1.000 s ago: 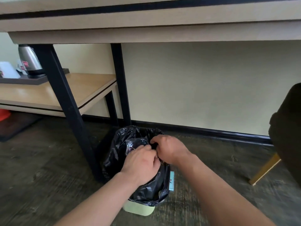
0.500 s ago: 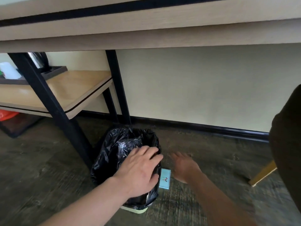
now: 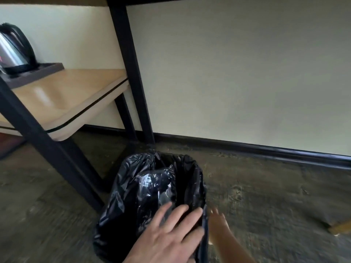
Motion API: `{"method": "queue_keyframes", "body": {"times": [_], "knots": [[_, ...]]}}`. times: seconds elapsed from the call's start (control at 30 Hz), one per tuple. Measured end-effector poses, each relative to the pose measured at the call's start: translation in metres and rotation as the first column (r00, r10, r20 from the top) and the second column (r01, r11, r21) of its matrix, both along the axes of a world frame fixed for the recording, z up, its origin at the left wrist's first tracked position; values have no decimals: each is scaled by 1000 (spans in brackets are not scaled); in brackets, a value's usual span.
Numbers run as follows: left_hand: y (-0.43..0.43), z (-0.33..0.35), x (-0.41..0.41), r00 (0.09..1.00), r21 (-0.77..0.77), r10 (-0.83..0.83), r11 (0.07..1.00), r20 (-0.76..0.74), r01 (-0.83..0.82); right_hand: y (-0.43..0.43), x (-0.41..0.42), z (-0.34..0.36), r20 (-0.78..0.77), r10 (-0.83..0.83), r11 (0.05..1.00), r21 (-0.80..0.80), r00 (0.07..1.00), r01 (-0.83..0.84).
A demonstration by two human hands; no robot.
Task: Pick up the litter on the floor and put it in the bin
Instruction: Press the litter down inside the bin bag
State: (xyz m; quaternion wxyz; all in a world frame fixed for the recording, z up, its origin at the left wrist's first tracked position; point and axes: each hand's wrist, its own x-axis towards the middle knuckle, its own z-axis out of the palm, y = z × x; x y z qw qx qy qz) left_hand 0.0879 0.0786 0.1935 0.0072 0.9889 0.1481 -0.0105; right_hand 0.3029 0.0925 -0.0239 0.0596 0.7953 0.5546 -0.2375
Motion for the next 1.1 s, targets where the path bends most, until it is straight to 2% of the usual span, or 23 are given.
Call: {"method": "queue_keyframes", "body": {"times": [0.03,0.1,0.13,0.2,0.23,0.27,0.3,0.4,0.53,0.63,0.73,0.83,0.93,1.03,1.1], "knots": [[-1,-4,0,999,21,-12,1000,45,11,5,3,-14,18,11,1000,-10,1000,-11],[0,-9,0,996,43,1,999,87,-4,19,19,-62,163,125,992,-23,979,-123],[0,-13,0,995,43,6,999,98,-10,25,23,-73,157,117,993,-15,981,-116],[0,-17,1,992,43,7,999,125,-12,11,17,-22,59,149,988,-50,987,-146],[-1,-18,0,991,39,11,999,135,-17,5,11,20,-53,74,997,36,996,-72],[-1,-19,0,989,46,11,999,146,-18,6,10,48,-36,-16,995,94,999,20],[-1,-19,1,989,53,7,998,149,-16,4,14,68,-42,-38,991,123,998,43],[-2,-16,0,987,67,6,998,160,-17,0,34,133,-87,-3,967,255,996,25],[-1,-14,-1,994,97,0,995,114,-11,-7,40,235,-226,37,848,522,973,89],[1,-13,-3,998,63,2,998,65,-6,-9,23,300,-246,136,777,627,960,51],[0,-7,-4,999,60,-15,998,43,12,-7,-10,328,-249,250,721,692,936,-8],[-4,-2,-4,1000,96,-7,995,20,5,1,-49,321,-209,339,749,649,917,-129],[-7,4,-9,999,108,14,994,52,-20,12,-74,297,-183,389,820,515,903,-249],[-9,11,-15,983,-29,56,998,176,-52,19,-81,276,-187,362,890,361,913,-279],[-9,13,-18,974,-87,79,994,212,-62,23,-82,271,-187,357,925,204,915,-320]]}}
